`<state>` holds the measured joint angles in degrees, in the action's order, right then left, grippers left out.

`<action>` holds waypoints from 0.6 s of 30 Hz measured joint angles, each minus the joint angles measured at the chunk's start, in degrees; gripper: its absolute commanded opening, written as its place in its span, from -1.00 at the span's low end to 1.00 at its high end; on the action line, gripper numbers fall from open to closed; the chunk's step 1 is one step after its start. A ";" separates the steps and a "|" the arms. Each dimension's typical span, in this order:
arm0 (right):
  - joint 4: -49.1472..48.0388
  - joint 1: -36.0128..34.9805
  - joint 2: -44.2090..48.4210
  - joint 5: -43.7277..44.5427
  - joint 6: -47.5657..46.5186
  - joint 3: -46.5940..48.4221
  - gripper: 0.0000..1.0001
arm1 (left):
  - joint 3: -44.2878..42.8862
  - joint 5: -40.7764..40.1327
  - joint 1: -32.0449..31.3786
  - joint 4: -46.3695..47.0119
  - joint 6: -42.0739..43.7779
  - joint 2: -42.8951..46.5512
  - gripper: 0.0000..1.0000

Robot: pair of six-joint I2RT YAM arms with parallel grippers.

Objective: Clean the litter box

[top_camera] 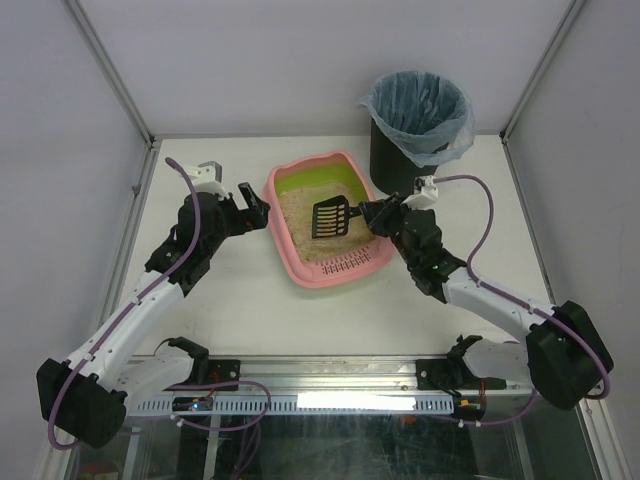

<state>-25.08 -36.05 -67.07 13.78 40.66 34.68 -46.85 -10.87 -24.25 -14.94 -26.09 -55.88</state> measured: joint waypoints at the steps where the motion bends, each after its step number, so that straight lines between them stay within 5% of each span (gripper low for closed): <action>1: -0.04 -0.31 -0.52 0.83 0.07 -0.09 -0.95 | 0.00 0.11 0.00 -0.02 -0.02 0.00 0.97; 7: -0.35 -1.07 -3.39 4.26 0.94 -0.85 -0.89 | 0.00 0.55 0.00 0.00 -0.07 0.00 0.97; 18: -0.39 -1.70 -6.58 6.29 1.53 -1.44 -0.48 | 0.00 0.98 0.00 0.00 -0.13 -0.17 0.97</action>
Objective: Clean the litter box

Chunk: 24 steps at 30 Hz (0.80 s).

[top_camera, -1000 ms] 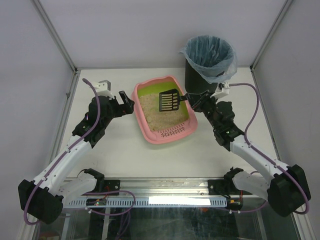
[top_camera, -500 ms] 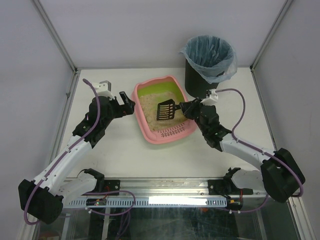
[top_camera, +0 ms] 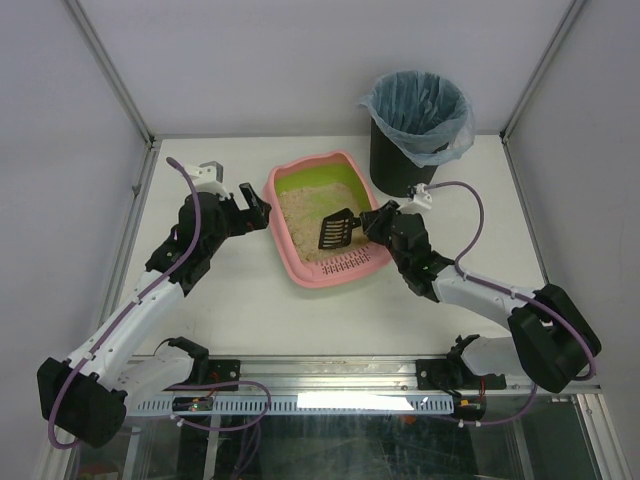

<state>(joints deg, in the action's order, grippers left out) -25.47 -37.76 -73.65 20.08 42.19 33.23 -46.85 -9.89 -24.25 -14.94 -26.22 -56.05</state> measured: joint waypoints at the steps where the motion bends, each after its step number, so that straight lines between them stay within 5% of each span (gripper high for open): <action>1: 0.02 0.00 0.00 0.13 0.00 -0.20 -0.45 | 0.00 0.00 0.00 0.00 0.00 -0.04 0.97; 11: 3.74 0.00 2.32 1.95 -2.32 -0.59 -0.03 | 0.94 -0.04 0.00 0.00 0.00 -0.07 0.98; 24: 16.87 0.00 22.47 9.92 -14.05 -1.55 0.55 | 1.16 -2.14 0.00 -0.04 0.09 2.64 0.98</action>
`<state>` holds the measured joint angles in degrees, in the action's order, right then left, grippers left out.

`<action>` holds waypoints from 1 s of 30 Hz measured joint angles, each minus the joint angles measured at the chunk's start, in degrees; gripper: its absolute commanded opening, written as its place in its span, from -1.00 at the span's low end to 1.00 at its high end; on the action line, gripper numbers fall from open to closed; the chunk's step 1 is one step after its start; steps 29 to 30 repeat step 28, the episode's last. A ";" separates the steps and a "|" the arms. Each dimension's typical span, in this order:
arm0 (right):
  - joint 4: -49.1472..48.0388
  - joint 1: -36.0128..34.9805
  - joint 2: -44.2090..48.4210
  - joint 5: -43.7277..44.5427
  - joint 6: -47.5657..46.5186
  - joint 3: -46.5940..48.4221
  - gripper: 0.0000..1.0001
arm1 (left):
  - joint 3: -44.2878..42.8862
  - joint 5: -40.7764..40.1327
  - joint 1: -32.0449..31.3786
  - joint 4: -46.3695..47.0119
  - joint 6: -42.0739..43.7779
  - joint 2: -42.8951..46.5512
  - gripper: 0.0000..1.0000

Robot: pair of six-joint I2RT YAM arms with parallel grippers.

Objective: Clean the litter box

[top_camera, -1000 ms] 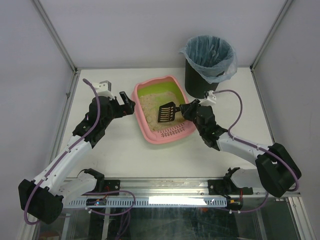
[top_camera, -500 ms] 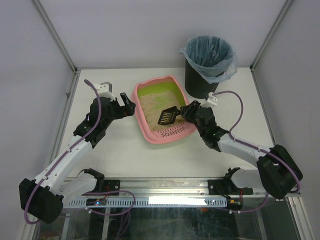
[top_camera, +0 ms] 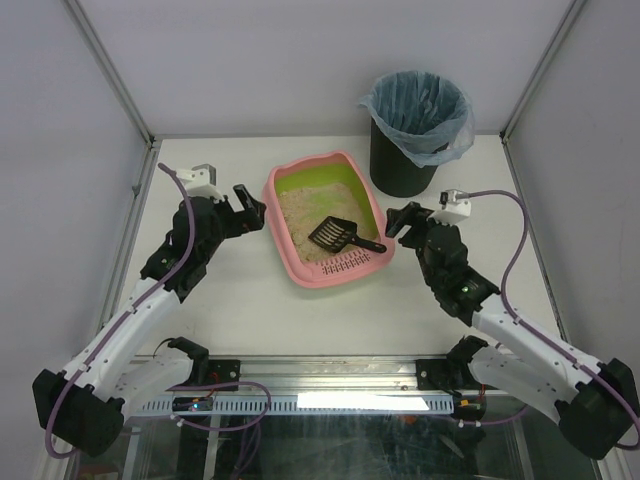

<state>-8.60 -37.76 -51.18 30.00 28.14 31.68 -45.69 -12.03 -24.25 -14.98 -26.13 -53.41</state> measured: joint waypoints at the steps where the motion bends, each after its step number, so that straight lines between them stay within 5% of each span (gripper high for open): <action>1: 1.14 0.00 1.73 0.66 -1.16 -0.02 0.60 | 0.00 -0.17 0.00 -0.04 0.00 0.37 0.98; 6: 5.97 0.00 10.03 3.04 -7.45 -0.02 0.99 | 0.00 -1.95 0.00 -0.39 0.17 2.05 0.98; 14: 9.29 0.00 20.76 10.47 -13.18 0.13 1.00 | 0.13 -7.15 0.00 -0.28 0.04 6.78 0.98; 30: 15.58 0.00 22.56 21.88 -6.58 0.28 1.00 | 3.56 -12.39 0.00 0.00 -1.75 11.17 0.98</action>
